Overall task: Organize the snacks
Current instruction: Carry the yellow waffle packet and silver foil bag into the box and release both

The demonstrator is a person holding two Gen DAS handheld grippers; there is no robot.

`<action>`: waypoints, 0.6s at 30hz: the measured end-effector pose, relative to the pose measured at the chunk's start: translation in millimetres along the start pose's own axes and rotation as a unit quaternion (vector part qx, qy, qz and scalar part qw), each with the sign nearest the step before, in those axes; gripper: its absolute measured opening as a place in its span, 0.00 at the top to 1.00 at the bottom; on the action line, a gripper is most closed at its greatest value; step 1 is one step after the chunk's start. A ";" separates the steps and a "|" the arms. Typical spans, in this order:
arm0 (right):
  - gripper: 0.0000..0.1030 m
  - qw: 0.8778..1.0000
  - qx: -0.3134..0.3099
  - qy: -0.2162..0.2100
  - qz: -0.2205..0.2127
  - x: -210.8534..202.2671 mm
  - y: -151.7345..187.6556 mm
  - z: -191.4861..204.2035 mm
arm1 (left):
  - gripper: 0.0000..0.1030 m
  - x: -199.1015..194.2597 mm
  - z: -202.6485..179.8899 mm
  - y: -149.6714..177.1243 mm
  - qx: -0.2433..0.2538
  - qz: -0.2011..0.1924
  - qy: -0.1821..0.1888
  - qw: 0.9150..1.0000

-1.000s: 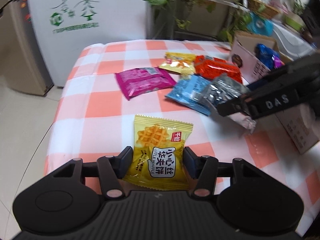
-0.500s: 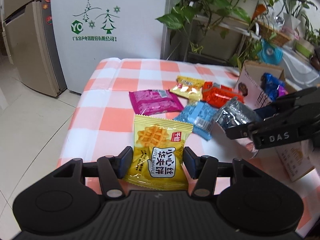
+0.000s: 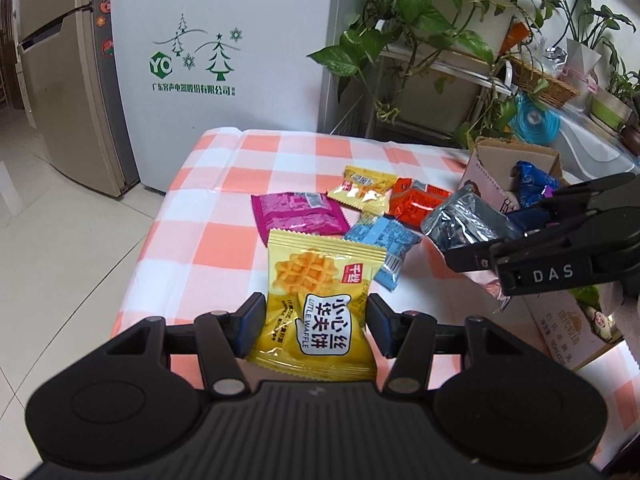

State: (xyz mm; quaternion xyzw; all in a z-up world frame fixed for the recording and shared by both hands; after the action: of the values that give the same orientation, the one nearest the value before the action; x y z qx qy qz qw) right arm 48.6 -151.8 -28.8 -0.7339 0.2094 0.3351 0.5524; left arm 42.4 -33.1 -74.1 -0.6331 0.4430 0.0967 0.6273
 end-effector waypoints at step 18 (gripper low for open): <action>0.35 0.999 0.017 0.017 -0.037 -42.2 -5.2 -27.0 | 0.47 -3.6 -41.0 -23.3 0.023 -0.015 0.013 1.000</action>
State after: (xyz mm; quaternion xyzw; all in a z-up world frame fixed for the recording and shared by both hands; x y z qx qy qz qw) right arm 30.1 -178.6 9.6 -0.7374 0.1971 0.2983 0.5730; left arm 38.4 -71.7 -47.1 -0.6264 0.4435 0.0693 0.6372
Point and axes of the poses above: each gripper's, at about its wrist camera, not at the fingertips, and x roughly the way its jaws point, z to its left, y to its underside, the point moved 10 cm from there along x, roughly the way its jaws point, and after that the axes turned 9 degrees about y, right-handed, at the moved point
